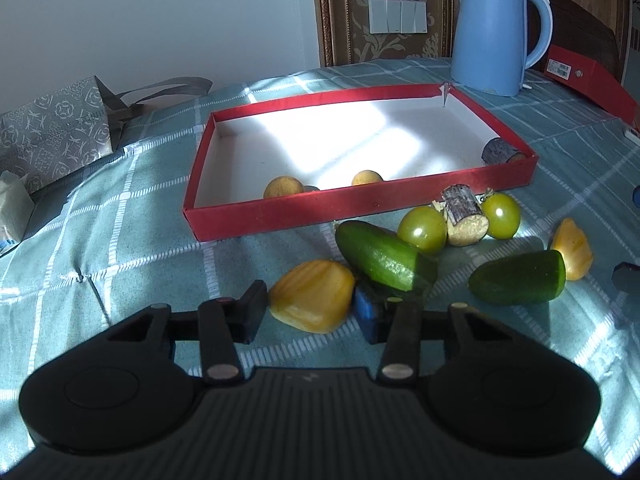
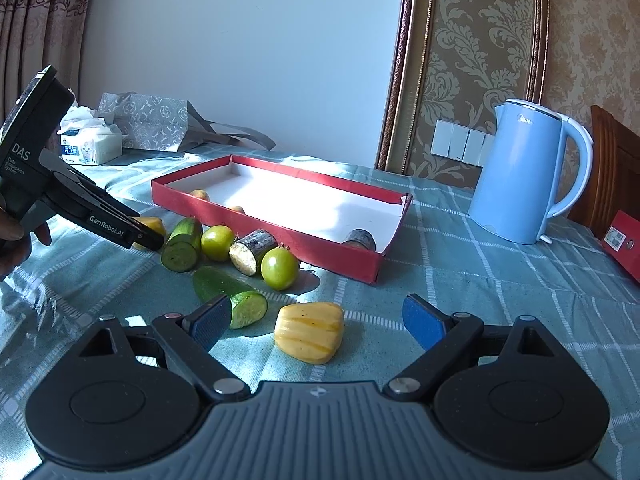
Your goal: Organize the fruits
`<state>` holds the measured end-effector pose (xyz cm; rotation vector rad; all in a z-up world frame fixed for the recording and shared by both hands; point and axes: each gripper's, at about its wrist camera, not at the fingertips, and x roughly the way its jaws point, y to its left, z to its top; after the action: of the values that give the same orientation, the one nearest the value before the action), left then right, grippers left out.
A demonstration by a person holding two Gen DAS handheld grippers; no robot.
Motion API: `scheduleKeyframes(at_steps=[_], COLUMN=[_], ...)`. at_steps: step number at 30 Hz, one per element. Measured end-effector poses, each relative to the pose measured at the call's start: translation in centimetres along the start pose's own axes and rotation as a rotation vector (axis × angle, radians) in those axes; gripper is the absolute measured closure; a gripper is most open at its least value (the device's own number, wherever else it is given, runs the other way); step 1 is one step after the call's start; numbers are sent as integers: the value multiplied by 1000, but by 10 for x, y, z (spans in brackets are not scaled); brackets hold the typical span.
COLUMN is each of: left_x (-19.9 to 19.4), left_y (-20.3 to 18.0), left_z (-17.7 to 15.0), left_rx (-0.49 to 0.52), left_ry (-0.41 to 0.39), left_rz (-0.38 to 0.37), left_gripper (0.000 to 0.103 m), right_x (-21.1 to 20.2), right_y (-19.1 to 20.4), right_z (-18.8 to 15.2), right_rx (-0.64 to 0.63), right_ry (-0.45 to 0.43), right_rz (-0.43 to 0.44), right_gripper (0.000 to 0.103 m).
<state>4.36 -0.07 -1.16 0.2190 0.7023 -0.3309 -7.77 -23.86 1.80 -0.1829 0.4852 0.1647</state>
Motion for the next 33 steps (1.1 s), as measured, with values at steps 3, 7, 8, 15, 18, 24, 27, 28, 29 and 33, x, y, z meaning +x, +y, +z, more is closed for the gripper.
scheduleKeyframes(at_steps=[3,7,8,15,18,24,27,28,29,33], left_x=[-12,-30,-32,-40,-40,-41,-42,-43,-43,-48], left_y=[-1,-8,-9,-19,-19,-19,-18,-18,-18,-18], left_z=[-1,-2,-3,-3,-3,-5,-5,-5,-5,-2], left_rx=[-28,-37,-42,-25,-22,-20,-22,-22,-21,-20], left_ry=[-30,-73,-79,-95,-95,-95,-97,-99,-101,-110], left_rz=[12,43,40,56,58,70,68,68,68,68], left_gripper=[60,60,60,60,60,60,60,60,60,60], right_x=[5,16,20,41,47,50,49,48,46,36], right_y=[-3,-4,-6,-7,-7,-7,-8,-8,-10,-14], right_z=[-1,-2,-3,-6,-7,-6,-6,-7,-6,-5], right_rx=[-12,-41,-38,-24,-9,-4,2,7,17,49], right_ry=[22,55,67,121,140,148,146,144,139,111], right_rz=[8,8,17,46,68,83,87,88,90,94], right_gripper=[20,28,31,38,49,54,56,56,56,56])
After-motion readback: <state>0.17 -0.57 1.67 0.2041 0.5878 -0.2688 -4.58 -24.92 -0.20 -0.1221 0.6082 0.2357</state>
